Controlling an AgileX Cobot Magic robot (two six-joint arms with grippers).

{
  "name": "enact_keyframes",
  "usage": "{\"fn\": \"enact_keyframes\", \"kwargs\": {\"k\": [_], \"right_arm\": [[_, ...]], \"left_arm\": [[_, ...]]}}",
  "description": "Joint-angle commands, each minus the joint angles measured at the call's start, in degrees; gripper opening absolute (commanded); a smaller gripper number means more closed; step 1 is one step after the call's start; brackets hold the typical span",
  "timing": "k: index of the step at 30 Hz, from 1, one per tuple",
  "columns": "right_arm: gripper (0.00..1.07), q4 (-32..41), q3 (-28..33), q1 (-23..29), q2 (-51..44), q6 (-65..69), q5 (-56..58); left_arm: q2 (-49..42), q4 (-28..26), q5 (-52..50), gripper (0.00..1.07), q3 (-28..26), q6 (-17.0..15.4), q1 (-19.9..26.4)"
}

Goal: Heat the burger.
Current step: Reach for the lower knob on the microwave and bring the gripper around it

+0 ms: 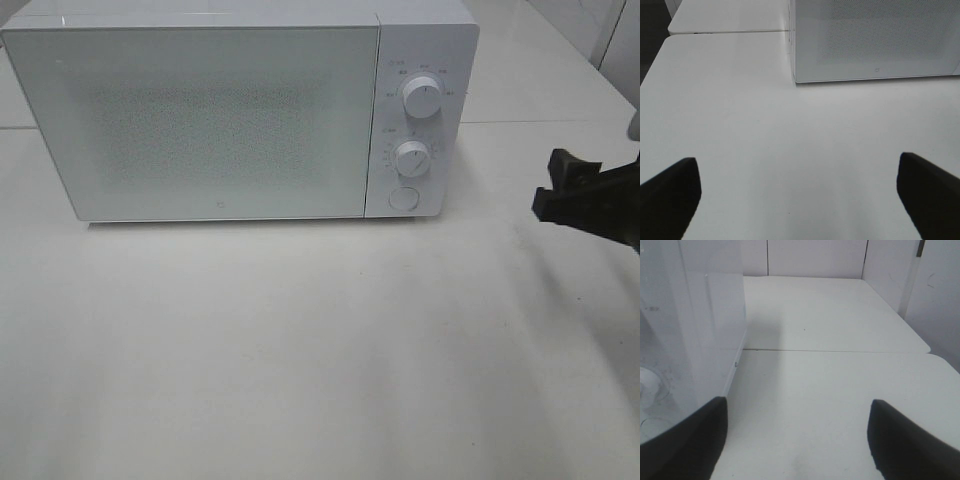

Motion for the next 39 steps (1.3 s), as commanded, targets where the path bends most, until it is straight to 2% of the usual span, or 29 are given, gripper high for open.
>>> {"fn": "enact_keyframes", "kwargs": {"k": [1,2,4,5,7,8,12,17,39], "right_arm": [[0.75,7.73,0.06,8.02,4.3,-1.32,-7.39],[0.75,7.73,0.06,8.02,4.3,-1.32,-7.39],[0.75,12.43,0.0,12.83,6.59,-1.32,-10.71],[0.75,12.43,0.0,12.83,6.59,-1.32,-10.71],[0.75,16.27,-0.29,17.25,8.14,-1.32,-12.15],[0.75,16.27,-0.29,17.25,8.14,-1.32,-12.15],[0.75,23.03,-2.41,22.57,8.19,-2.52,-11.75],[0.75,24.24,-5.33,25.95,8.19,-3.38,-10.37],[0.75,24.01,-15.3,26.47,14.38,-5.33,-7.28]], "left_arm": [[-1.2,-0.4,-0.63,1.0,0.23,-0.29,0.23],[-1.2,-0.4,-0.63,1.0,0.23,-0.29,0.23],[-1.2,-0.4,-0.63,1.0,0.23,-0.29,0.23],[-1.2,-0.4,-0.63,1.0,0.23,-0.29,0.23],[-1.2,-0.4,-0.63,1.0,0.23,-0.29,0.23],[-1.2,-0.4,-0.63,1.0,0.23,-0.29,0.23],[-1.2,-0.4,-0.63,1.0,0.23,-0.29,0.23],[-1.2,-0.4,-0.63,1.0,0.23,-0.29,0.23],[-1.2,-0.4,-0.63,1.0,0.23,-0.29,0.23]]}}
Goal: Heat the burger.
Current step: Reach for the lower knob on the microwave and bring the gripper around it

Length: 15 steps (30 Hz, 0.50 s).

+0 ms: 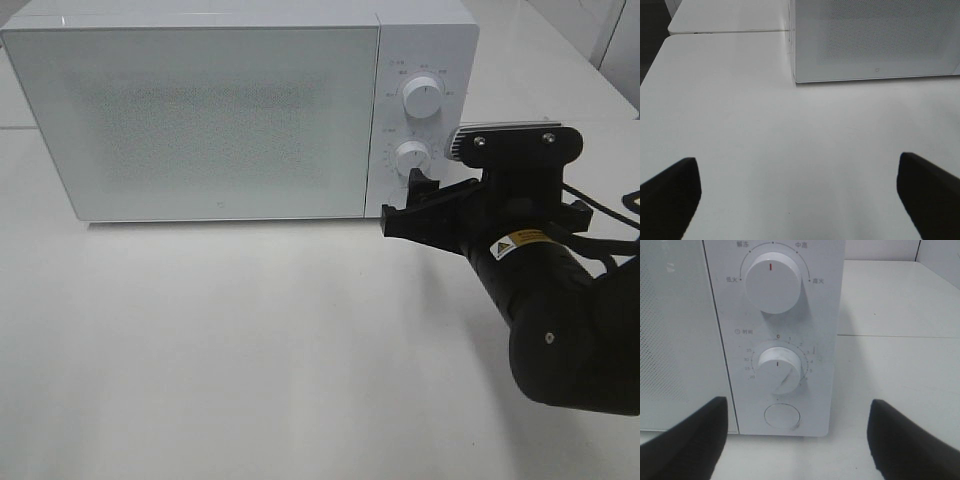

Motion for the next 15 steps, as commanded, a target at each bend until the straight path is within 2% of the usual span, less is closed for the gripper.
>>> {"fn": "enact_keyframes", "kwargs": {"k": [1,15], "right_arm": [[0.75,-0.46,-1.55,0.0,0.92,-0.74,-5.79],[0.75,-0.4,-9.17,-0.06,6.7,-4.07,-5.44]], "left_arm": [[-1.2,-0.4,-0.63,1.0,0.23,-0.29,0.23],[-1.2,-0.4,-0.63,1.0,0.23,-0.29,0.23]]}}
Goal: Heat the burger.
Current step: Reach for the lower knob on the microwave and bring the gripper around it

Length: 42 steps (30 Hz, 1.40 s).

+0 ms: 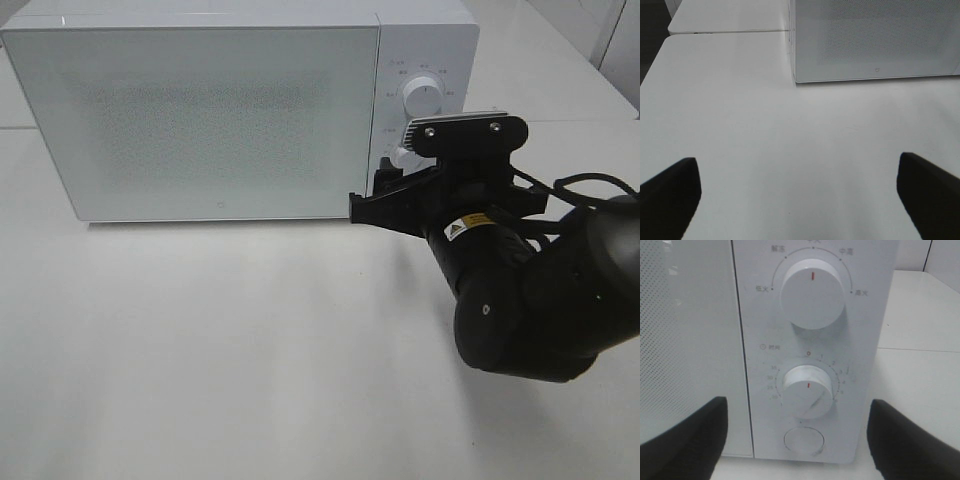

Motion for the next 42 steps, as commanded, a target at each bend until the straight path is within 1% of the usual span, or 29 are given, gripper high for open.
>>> {"fn": "enact_keyframes", "kwargs": {"k": [1,7,11,13,21,29,35,42], "right_arm": [[0.75,-0.46,-2.41,-0.23,1.95,-1.26,-5.21],[0.75,-0.8,-5.44,-2.29,4.41,-1.2,-2.64],[0.75,-0.92,-6.19,-3.27,4.98,-1.15,-2.64],[0.75,-1.72,-7.28,-4.76,6.13,-1.03,-2.64],[0.75,-3.55,-9.74,-5.21,9.51,-0.17,-2.23],[0.75,-5.56,-11.12,-6.7,9.51,0.74,-0.97],[0.75,-5.84,-12.09,-6.7,11.4,0.8,-0.52],[0.75,-5.73,-12.38,-7.05,11.52,0.8,-1.03]], "left_arm": [[-1.2,-0.4,-0.63,1.0,0.23,-0.29,0.23],[-1.2,-0.34,-0.63,1.0,0.23,-0.29,0.23],[-1.2,-0.34,-0.63,1.0,0.23,-0.29,0.23],[-1.2,-0.34,-0.63,1.0,0.23,-0.29,0.23],[-1.2,-0.34,-0.63,1.0,0.23,-0.29,0.23],[-1.15,-0.4,-0.63,1.0,0.23,-0.29,0.23],[-1.09,-0.4,-0.63,1.0,0.23,-0.29,0.23],[-1.09,-0.4,-0.63,1.0,0.23,-0.29,0.23]]}}
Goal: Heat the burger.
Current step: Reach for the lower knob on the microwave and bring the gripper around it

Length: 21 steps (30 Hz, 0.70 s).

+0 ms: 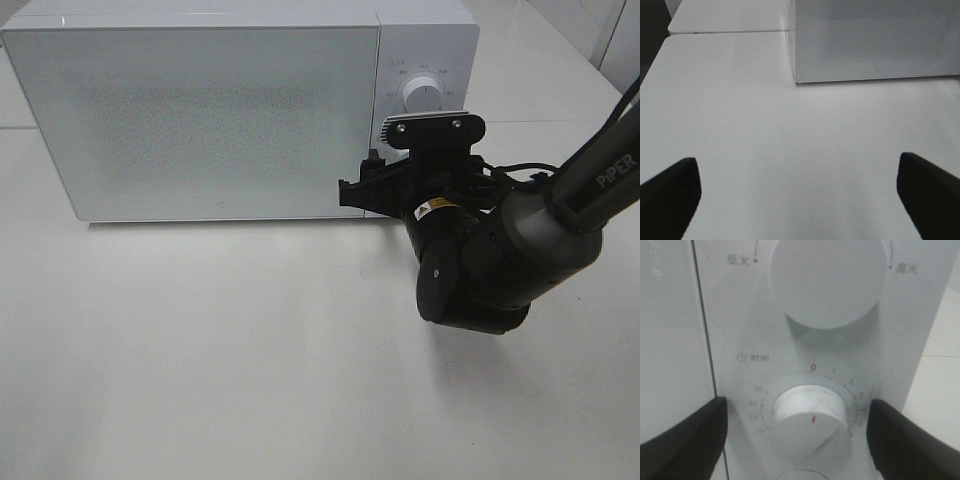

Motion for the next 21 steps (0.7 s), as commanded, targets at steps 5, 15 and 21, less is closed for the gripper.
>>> {"fn": "enact_keyframes", "kwargs": {"k": [5,15,21], "right_arm": [[0.75,-1.15,-1.26,-0.92,-0.23,0.06,-1.03],[0.6,-1.55,-1.26,-0.92,-0.23,0.0,-0.17],[0.28,-2.35,-1.26,-0.92,-0.23,0.0,-0.17]], "left_arm": [[-1.09,-0.4,-0.63,1.0,0.23,-0.29,0.23],[-1.09,-0.4,-0.63,1.0,0.23,-0.29,0.23],[-1.09,-0.4,-0.63,1.0,0.23,-0.29,0.23]]}}
